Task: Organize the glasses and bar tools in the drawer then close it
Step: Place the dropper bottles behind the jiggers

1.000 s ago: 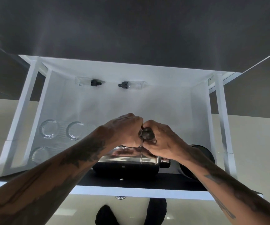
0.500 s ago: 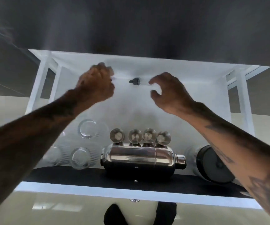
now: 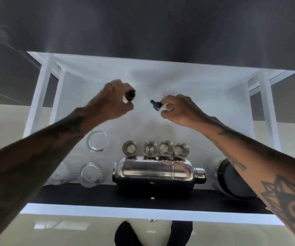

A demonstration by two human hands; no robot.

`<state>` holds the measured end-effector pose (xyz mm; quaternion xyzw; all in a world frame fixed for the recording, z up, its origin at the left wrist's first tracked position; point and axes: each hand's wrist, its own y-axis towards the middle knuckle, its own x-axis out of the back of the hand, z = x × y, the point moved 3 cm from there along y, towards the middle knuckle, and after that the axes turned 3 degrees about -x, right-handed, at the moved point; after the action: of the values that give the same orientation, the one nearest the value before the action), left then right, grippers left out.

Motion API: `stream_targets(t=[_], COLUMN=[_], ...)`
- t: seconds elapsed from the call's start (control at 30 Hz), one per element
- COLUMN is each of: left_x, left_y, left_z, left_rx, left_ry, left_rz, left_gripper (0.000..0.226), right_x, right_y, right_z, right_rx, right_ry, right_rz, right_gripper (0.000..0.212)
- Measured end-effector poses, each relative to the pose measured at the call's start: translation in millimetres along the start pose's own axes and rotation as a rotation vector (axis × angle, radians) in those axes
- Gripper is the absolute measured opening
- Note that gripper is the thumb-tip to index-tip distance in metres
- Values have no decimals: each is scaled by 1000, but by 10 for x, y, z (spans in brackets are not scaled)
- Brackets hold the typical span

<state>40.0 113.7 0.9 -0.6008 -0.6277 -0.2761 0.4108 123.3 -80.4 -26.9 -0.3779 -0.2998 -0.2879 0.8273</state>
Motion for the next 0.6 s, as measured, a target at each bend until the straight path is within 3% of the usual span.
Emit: stream_targets(t=[0.07,0.13,0.4,0.6], left_x=[-123,-287,-336,-314], left_y=[-167,-287,-276,-324], left_z=[-213,-352,-468,-541], left_rx=[-2,17,86,120], left_ry=[-207,-240,-125,-63], left_rz=[72,178,389,495], left_gripper=[27,30,29,36], right_x=[-8,-65,-132,-175], right_y=[-159,-276,-329,-373], right_z=[-88,-130,-49,44], right_rx=[-19,11,30,30], right_ry=[209,289,360,205], right_rz=[58,126,260,333], right_gripper=[30,29,38,35])
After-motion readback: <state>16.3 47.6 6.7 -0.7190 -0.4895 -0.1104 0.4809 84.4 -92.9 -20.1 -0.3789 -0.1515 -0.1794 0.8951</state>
